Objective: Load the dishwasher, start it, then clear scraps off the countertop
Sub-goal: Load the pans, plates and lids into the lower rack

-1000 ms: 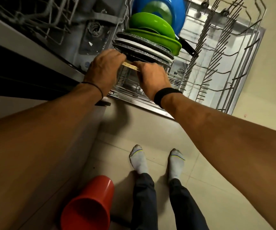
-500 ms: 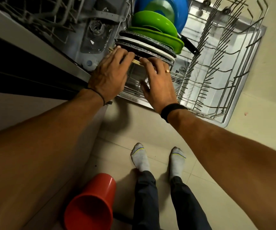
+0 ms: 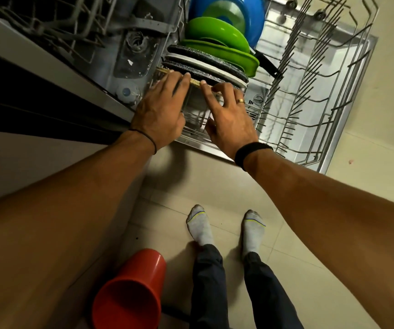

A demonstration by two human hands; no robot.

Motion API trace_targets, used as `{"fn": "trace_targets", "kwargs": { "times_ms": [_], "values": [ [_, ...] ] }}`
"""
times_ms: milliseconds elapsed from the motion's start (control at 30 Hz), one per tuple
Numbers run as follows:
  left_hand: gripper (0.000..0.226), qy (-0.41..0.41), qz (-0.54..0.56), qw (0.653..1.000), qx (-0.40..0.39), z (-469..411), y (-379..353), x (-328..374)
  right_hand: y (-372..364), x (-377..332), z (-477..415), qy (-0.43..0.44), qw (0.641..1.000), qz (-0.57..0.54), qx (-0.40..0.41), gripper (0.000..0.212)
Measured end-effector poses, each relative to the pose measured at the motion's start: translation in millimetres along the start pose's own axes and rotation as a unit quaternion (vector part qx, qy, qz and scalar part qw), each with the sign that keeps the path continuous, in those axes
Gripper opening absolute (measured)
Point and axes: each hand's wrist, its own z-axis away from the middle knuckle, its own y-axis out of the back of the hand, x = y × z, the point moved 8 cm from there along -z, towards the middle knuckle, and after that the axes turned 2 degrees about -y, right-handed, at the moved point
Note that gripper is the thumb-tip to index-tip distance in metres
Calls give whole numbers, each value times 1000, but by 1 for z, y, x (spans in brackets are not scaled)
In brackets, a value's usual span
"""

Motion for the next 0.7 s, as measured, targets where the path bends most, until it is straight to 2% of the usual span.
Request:
{"fn": "trace_targets", "kwargs": {
  "times_ms": [167,300,533,700],
  "values": [
    [80,-4,-44,998,-38,-1,5,9,6,2,2,-3,999,25,-46,93],
    [86,17,-57,995,-81,7,18,26,33,-2,11,-3,996,35,-76,85],
    [82,66,-48,992,-91,33,109,81,138,-16,45,-1,995,46,-92,73],
    [81,106,-28,990,-91,69,191,133,236,-32,91,3,996,47,-73,64]
  ]
}}
